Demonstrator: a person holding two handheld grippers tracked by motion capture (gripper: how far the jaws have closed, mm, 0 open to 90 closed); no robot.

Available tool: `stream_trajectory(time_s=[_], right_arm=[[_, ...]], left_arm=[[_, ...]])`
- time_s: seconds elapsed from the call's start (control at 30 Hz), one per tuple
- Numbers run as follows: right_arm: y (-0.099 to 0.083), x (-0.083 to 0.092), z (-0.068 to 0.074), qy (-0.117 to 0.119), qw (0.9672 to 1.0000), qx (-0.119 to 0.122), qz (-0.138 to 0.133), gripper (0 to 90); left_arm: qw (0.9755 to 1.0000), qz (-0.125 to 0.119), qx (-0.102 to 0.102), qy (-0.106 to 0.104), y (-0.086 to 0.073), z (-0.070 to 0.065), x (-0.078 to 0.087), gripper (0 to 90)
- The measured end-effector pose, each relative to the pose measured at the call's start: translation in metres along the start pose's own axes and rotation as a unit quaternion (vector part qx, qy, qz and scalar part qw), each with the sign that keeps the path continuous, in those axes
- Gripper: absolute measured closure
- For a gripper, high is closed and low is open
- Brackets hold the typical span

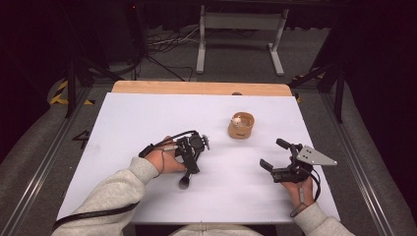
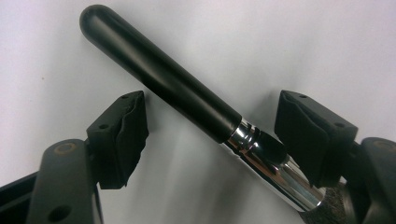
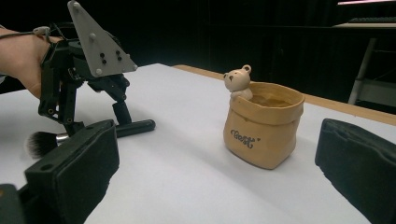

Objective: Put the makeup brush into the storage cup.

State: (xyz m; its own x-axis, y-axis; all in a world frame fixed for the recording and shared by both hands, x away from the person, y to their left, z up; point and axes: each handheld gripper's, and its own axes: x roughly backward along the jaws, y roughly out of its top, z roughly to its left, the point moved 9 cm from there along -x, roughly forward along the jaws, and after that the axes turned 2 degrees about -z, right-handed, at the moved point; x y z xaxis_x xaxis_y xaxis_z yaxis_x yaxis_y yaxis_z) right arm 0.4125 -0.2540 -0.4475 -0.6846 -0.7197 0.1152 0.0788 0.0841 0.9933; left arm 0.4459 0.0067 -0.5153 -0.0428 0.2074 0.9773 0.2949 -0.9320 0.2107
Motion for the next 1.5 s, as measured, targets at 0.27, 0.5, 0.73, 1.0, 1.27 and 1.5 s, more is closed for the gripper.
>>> stream_trajectory(time_s=[0.27, 0.5, 0.73, 1.0, 1.27, 1.5], right_arm=[[0.000, 0.000, 0.000, 0.000, 1.0000, 0.000, 0.001, 0.0], [-0.001, 0.000, 0.000, -0.002, 1.0000, 0.000, 0.003, 0.0], [-0.001, 0.000, 0.000, -0.002, 1.0000, 0.000, 0.003, 0.1], [-0.001, -0.001, 0.000, -0.001, 1.0000, 0.002, 0.005, 0.4], [-0.002, -0.001, 0.000, 0.001, 1.0000, 0.001, 0.007, 0.9], [-0.002, -0.001, 0.002, 0.006, 0.9999, 0.003, 0.009, 3.5]], left_arm=[[1.0000, 0.006, -0.001, 0.002, -0.001, 0.001, 0.003, 35.9], [1.0000, 0.006, -0.004, 0.003, -0.002, 0.001, 0.005, 47.5], [0.9999, 0.009, -0.011, 0.000, -0.003, 0.001, 0.007, 61.7], [0.9997, 0.013, -0.020, 0.000, -0.003, -0.001, 0.008, 72.4], [0.9995, 0.008, -0.030, -0.006, -0.001, -0.003, 0.012, 73.4], [0.9989, -0.005, -0.046, -0.005, 0.001, -0.005, 0.024, 73.5]])
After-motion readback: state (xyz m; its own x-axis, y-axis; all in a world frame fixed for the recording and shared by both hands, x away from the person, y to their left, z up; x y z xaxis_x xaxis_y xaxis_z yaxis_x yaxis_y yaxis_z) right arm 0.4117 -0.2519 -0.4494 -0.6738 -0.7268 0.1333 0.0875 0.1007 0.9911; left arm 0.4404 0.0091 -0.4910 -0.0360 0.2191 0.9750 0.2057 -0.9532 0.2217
